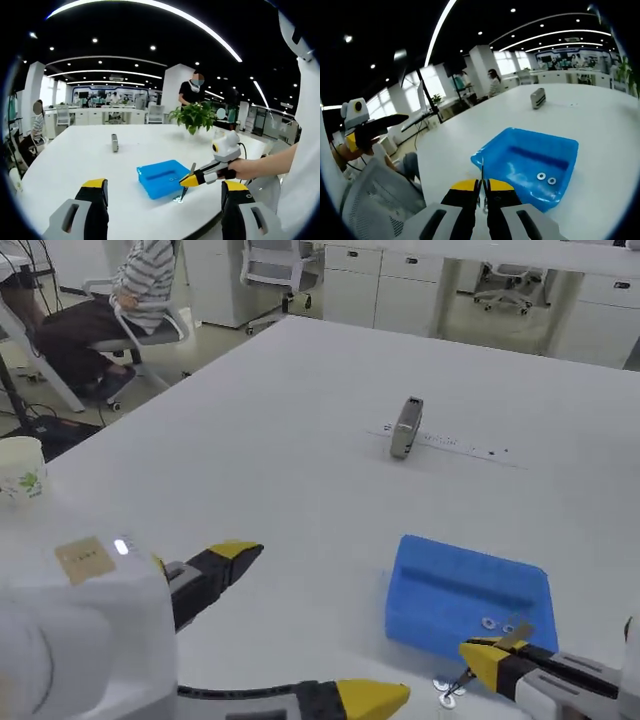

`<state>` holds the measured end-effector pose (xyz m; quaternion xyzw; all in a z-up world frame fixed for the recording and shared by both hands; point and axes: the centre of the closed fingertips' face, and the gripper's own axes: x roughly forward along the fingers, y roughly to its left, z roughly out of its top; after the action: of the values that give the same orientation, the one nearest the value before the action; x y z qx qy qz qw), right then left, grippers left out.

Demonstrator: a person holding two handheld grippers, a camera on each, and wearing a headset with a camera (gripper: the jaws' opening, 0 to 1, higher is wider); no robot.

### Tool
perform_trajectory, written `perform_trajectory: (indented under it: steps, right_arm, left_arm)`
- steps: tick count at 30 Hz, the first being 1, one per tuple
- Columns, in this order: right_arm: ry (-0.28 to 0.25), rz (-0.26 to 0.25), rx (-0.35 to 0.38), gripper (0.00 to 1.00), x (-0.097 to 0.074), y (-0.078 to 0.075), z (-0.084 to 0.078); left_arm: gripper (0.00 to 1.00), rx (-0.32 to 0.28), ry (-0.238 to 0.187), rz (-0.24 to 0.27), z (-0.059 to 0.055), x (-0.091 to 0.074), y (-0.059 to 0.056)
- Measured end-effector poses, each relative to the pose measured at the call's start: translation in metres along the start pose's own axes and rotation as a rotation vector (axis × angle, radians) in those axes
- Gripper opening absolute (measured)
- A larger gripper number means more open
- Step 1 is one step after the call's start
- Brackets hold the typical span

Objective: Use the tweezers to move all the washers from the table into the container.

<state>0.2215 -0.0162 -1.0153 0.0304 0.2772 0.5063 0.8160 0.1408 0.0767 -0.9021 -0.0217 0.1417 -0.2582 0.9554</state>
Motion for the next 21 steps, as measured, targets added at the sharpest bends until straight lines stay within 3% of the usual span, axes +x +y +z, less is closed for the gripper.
perform_trajectory:
  steps: [4, 8, 13, 21]
  right_arm:
    - [-0.011, -0.033, 0.024, 0.03, 0.002, -0.001, -0.001]
    - [0.008, -0.070, -0.001, 0.03, 0.004, -0.002, -0.004]
    - [0.026, -0.087, -0.023, 0.03, 0.005, -0.003, -0.006]
    - [0.039, -0.084, -0.037, 0.04, 0.008, 0.001, -0.010]
  left_arm:
    - [0.96, -0.002, 0.011, -0.037, -0.005, -0.001, 0.004]
    - [0.96, 0.004, 0.013, -0.061, -0.006, -0.001, 0.008]
    - [0.96, 0.004, 0.007, -0.082, -0.004, 0.001, 0.014]
    - [0.95, 0.018, 0.015, -0.130, -0.004, 0.005, 0.012]
